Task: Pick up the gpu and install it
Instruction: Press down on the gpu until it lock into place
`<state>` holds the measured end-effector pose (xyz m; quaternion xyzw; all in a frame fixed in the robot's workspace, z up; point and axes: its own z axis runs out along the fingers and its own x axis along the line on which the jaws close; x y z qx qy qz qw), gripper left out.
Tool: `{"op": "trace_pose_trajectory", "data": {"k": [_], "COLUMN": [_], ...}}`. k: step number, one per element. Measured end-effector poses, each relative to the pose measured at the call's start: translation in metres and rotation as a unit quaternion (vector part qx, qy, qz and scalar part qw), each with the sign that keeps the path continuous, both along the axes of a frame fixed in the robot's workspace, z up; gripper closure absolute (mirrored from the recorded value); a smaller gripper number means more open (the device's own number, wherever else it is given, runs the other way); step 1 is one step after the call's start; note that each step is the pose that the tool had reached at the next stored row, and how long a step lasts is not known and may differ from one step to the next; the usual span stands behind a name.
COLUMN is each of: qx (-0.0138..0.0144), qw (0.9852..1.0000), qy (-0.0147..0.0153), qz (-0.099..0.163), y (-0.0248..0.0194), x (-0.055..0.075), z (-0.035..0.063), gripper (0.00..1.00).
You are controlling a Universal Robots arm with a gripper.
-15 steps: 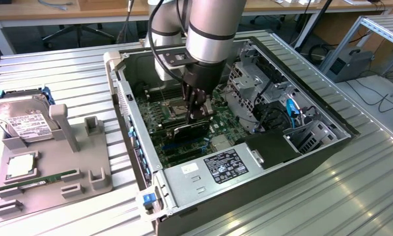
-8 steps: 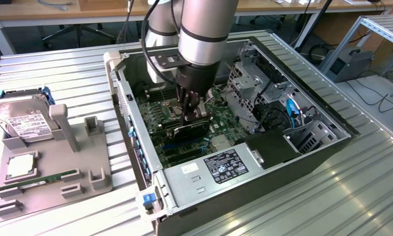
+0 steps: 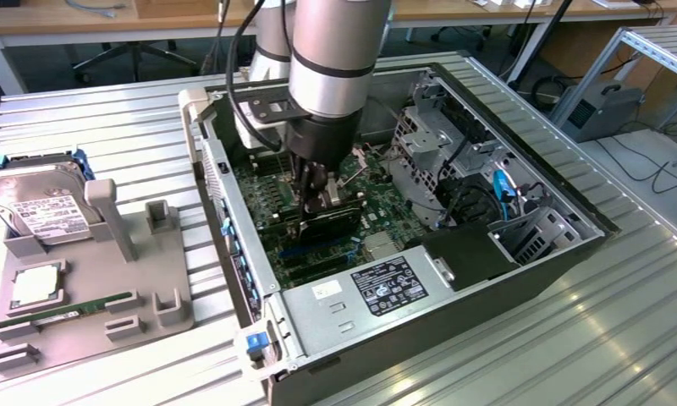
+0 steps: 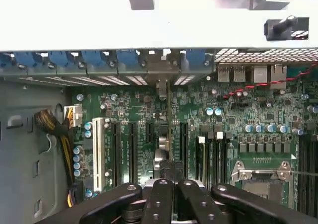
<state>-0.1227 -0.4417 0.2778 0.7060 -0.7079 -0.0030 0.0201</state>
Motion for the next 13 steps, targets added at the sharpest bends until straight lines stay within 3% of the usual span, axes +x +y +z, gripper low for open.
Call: {"op": "trace_pose_trajectory", "data": {"k": [3, 7, 13], "qx": [-0.0011, -0.0011, -0.0012], "qw": [1.0000, 1.0000, 1.0000], "qy": [0.0000, 0.0000, 0.0000], "qz": [0.000, 0.000, 0.000], "y": [0.0025, 0.0026, 0.0025], "x": [-0.004, -0.011, -0.012], "z": [-0.0019, -0.0034, -0.0040], "gripper": [0.89, 0.89, 0.89]}}
